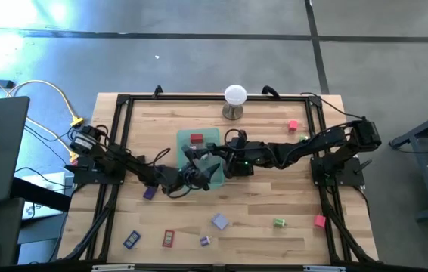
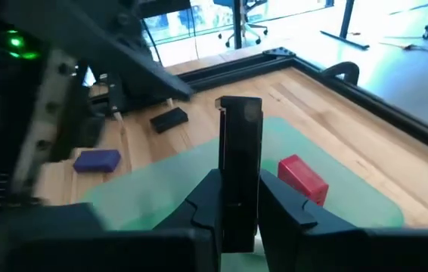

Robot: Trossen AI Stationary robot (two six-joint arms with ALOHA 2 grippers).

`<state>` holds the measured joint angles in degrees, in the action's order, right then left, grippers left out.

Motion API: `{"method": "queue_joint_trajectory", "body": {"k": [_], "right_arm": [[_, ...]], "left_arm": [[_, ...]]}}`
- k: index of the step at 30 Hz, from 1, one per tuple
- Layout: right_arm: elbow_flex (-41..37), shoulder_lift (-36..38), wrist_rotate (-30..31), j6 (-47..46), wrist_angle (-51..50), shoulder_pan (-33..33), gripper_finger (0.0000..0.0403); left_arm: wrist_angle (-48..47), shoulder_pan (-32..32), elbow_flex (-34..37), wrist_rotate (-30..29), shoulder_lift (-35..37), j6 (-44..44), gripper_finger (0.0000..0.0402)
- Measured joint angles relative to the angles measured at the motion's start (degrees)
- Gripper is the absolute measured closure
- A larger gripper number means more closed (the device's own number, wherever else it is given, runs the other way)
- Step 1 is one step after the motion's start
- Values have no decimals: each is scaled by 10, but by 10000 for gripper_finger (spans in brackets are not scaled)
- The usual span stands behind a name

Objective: Pick & Place Office items
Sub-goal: Put the black digital clock into the black bin

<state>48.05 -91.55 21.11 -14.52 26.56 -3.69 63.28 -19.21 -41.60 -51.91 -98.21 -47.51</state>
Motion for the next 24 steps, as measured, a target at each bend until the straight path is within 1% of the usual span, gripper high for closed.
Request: {"method": "queue_joint_trajectory", "body": {"k": [2,4,5,9,13,16,19,22,24], "right_arm": [[0,0,10,21,-3,-5,354],[0,3,36,59,-7,-14,354],[0,6,51,82,-7,-20,354],[1,8,121,191,-3,-53,354],[1,8,176,285,-19,-85,353],[1,8,220,309,-50,-114,353],[1,8,256,312,-73,-141,353],[1,16,270,311,-110,-165,353],[1,33,270,292,-147,-176,353]], "left_arm": [[16,-11,0,-12,0,39,66],[19,-24,0,-22,4,98,67],[17,-32,0,-22,9,110,67],[16,-66,0,-19,24,81,71],[15,-89,0,-54,36,57,71],[12,-93,0,-97,41,62,71],[11,-93,1,-142,43,56,71],[9,-90,1,-157,43,35,71],[9,-89,1,-158,43,34,71]]}}
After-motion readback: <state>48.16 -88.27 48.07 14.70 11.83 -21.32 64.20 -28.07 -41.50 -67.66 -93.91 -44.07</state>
